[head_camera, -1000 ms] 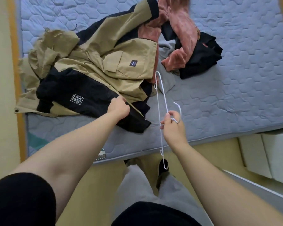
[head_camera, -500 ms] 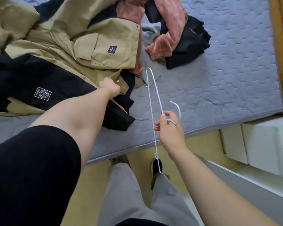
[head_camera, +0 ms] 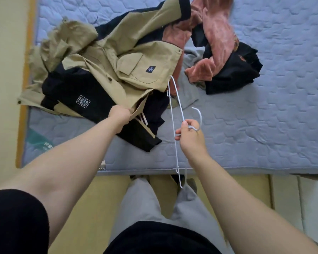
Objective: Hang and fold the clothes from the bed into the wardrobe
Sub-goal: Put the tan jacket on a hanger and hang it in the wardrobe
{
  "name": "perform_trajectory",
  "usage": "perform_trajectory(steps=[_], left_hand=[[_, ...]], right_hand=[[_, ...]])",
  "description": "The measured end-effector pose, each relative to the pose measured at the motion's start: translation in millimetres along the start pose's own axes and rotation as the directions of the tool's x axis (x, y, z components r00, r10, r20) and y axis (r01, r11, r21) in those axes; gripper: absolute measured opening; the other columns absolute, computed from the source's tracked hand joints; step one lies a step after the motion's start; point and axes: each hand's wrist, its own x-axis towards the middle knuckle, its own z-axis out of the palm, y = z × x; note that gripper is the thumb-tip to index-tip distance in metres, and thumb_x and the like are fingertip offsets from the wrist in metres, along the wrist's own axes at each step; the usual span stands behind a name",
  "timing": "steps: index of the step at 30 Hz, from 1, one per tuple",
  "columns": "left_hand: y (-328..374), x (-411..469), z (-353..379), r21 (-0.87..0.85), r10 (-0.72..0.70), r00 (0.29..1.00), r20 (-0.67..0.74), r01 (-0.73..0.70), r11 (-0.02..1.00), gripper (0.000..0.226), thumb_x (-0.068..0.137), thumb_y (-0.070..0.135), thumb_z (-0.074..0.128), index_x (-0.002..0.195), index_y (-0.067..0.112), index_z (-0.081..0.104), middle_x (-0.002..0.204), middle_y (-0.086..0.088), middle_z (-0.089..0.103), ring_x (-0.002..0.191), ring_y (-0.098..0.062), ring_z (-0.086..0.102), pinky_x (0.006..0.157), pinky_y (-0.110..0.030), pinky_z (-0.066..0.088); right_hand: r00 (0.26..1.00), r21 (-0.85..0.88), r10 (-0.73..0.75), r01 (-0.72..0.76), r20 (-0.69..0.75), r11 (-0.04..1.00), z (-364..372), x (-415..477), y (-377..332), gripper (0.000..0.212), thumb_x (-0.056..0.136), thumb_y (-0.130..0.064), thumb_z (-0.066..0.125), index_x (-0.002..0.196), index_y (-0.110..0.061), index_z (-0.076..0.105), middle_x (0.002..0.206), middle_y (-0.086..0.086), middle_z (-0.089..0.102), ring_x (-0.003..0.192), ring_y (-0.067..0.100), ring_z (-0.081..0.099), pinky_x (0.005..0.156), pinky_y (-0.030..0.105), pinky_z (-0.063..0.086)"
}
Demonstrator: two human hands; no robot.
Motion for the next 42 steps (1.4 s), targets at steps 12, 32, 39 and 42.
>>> perform_trajectory(steps=[12, 32, 39, 42], left_hand=[[-32.1, -223.9, -6.0, -0.298, 0.052, 0.858, -0.512, -0.234, 0.925, 0.026, 0.087, 0.004, 0.038, 0.081, 0.011, 0.062, 0.093, -0.009, 0.067, 0.091, -0.03, 0.063, 0.083, -0.042, 0.056], [-16.0, -439.2, 6.2, -0.786, 0.145, 0.822, -0.551, -0.57, 0.24, 0.034, 0.089, -0.012, 0.029, 0.08, 0.005, 0.056, 0.074, -0.016, 0.058, 0.068, -0.027, 0.059, 0.065, -0.04, 0.058], [25.5, -495.6, -1.1, -0.824, 0.341, 0.769, -0.54, -0.566, -0.027, 0.028, 0.09, -0.014, 0.031, 0.086, 0.002, 0.054, 0.065, -0.018, 0.06, 0.061, -0.031, 0.061, 0.065, -0.044, 0.06], [39.8, -511.2, 6.2, -0.831, 0.431, 0.75, -0.502, -0.556, -0.001, 0.028, 0.092, -0.013, 0.032, 0.085, 0.003, 0.054, 0.068, -0.019, 0.061, 0.064, -0.032, 0.062, 0.064, -0.043, 0.061]], right_hand=[[0.94, -0.033, -0.114, 0.131, 0.32, 0.991, -55.6, -20.3, 13.8, 0.026, 0.106, -0.027, 0.036, 0.122, -0.009, 0.046, 0.12, 0.017, 0.06, 0.096, 0.029, 0.056, 0.08, 0.039, 0.05], [0.555, -0.151, -0.275, 0.602, 0.785, 0.784, -93.2, -141.7, 34.5, 0.085, 0.071, -0.032, 0.091, 0.122, -0.026, 0.024, 0.117, 0.0, 0.046, 0.103, 0.016, 0.054, 0.077, 0.027, 0.048], [0.689, -0.219, -0.443, 0.65, 0.574, 0.727, -98.1, -164.9, 38.0, 0.103, 0.06, -0.053, 0.093, 0.136, -0.023, 0.03, 0.121, -0.003, 0.046, 0.106, 0.019, 0.047, 0.093, 0.039, 0.049], [0.724, -0.195, -0.505, 0.644, 0.47, 0.74, -98.5, -180.2, 29.8, 0.1, 0.057, -0.064, 0.084, 0.135, -0.02, 0.039, 0.12, -0.006, 0.053, 0.108, 0.021, 0.055, 0.093, 0.039, 0.051]])
